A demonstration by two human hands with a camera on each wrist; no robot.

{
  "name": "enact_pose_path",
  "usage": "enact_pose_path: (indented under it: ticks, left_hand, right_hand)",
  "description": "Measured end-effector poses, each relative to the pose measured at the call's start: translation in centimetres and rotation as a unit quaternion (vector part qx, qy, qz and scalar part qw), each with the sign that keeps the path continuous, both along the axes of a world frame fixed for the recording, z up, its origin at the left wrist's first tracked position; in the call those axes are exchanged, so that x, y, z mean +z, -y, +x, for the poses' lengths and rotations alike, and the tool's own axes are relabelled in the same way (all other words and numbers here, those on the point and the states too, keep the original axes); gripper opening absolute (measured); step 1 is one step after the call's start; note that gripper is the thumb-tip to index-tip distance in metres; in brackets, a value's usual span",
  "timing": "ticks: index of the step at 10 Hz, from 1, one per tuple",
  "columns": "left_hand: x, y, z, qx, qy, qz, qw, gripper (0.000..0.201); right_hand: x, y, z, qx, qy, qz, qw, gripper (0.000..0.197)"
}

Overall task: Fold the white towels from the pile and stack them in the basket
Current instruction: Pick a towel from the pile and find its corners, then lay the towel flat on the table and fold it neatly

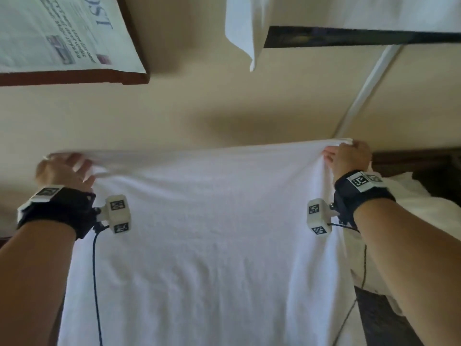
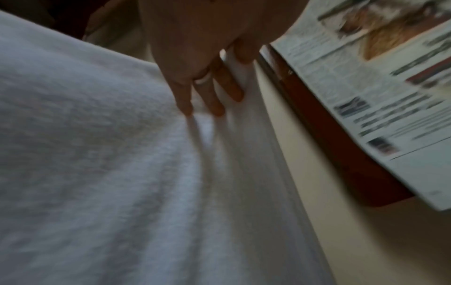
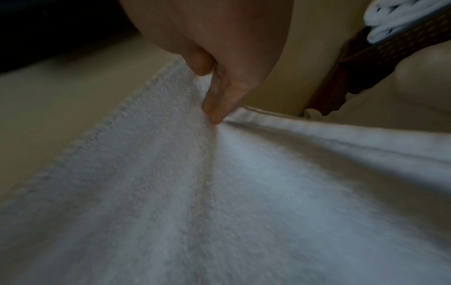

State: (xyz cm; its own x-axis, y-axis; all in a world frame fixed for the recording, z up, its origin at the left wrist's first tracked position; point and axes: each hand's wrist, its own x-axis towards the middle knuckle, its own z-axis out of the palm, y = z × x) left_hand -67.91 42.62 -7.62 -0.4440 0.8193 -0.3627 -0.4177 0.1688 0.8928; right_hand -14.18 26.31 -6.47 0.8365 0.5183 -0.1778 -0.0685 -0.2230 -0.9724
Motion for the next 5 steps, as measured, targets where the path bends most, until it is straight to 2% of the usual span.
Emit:
enact_pose_path:
  ticks: [1, 2, 3, 4, 5]
  left_hand:
    - [-2.2, -0.8, 1.8, -0.087, -0.036, 0.006, 0.996, 0.027]
    - [-6.9, 1.5, 2.6, -0.241, -0.260, -0.073, 0.932, 0.041]
    - [-12.1, 5.8, 2.3, -0.432, -0.547, -0.149, 0.701, 0.067]
    - [-14.6, 7.2, 1.3, -0.483, -0.606, -0.165, 0.610, 0.074]
    - [-14.7, 5.3, 1.7, -0.482, -0.629, -0.140, 0.594, 0.074]
  right_hand:
    - [-4.2, -2.4, 0.2, 0.080, 0.141, -0.104, 0.981, 0.041]
    - [-8.3, 0.2, -3.3, 0.198, 0.196, -0.220, 0.935, 0.056]
    - [-13.2, 4.5, -6.2, 0.374, 0.351, -0.385, 0.767, 0.055]
    - [-15.7, 5.5, -7.2, 0.411, 0.387, -0.448, 0.693, 0.063]
    - [-15.9, 3.1, -6.9, 0.420, 0.388, -0.453, 0.683, 0.066]
